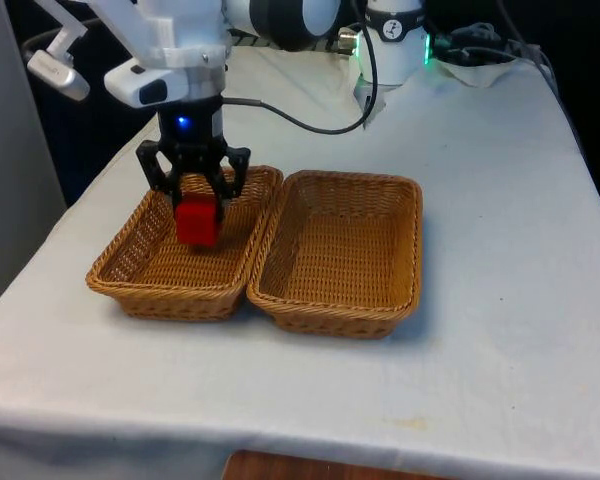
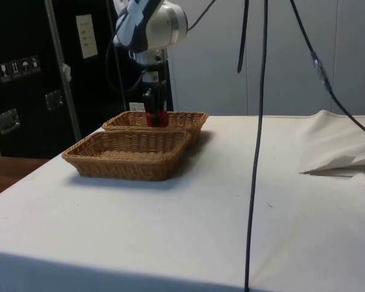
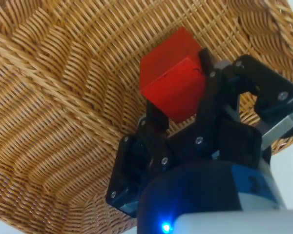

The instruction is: Pick up the red cube and place it into the right basket.

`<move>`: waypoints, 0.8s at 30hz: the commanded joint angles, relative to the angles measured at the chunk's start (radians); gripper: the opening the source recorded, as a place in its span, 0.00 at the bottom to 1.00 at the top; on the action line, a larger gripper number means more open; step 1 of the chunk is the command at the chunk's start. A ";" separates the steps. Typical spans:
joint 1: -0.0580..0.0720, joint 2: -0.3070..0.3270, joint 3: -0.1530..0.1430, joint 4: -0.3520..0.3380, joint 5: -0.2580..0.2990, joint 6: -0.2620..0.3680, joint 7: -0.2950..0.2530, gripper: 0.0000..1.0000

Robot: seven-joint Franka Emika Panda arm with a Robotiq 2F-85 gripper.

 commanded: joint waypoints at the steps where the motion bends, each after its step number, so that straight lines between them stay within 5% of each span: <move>1: -0.004 0.002 0.004 0.004 0.003 -0.007 -0.001 0.02; 6: -0.010 0.021 0.012 0.014 0.014 -0.008 -0.002 0.02; 7: 0.000 0.013 0.003 0.002 0.009 -0.004 0.000 0.02; 9: -0.011 0.032 0.012 0.020 0.020 -0.010 -0.003 0.02; 16: -0.004 0.045 -0.004 0.035 0.030 -0.020 -0.005 0.04; 24: -0.001 0.043 -0.009 0.035 0.030 -0.023 -0.006 0.89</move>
